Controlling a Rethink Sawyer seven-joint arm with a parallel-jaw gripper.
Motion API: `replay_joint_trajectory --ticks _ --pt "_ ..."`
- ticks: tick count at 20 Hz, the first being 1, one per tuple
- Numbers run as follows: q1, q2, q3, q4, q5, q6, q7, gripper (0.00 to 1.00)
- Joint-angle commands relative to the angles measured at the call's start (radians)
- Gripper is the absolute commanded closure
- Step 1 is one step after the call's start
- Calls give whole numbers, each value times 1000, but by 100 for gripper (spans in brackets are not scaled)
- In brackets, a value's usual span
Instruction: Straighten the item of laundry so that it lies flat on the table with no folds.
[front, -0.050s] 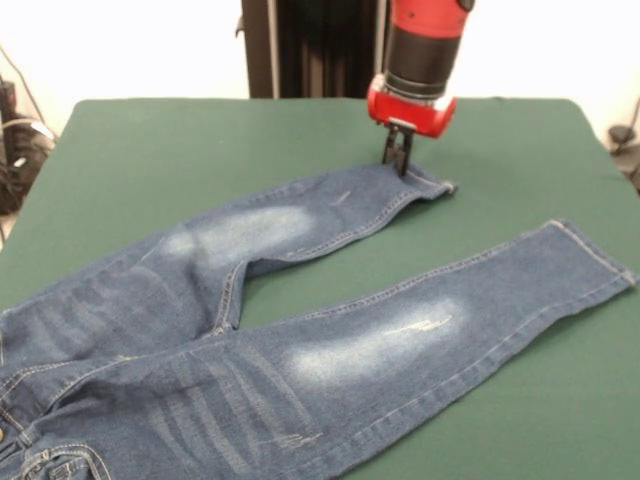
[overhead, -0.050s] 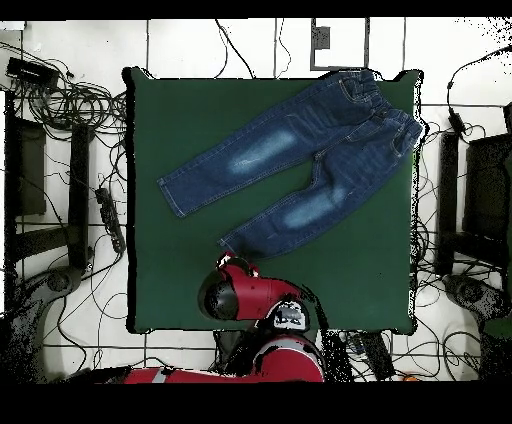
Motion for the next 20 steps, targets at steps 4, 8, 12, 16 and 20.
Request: replay_joint_trajectory --ticks 4,8,12,16,20 --pt "-12 110 153 -42 151 -83 283 100" --pt "-33 77 187 18 154 -101 295 100" --pt "-58 68 219 49 151 -122 295 100" --pt "-78 60 244 77 154 -130 294 100" --pt "-63 47 242 100 180 -134 311 100"
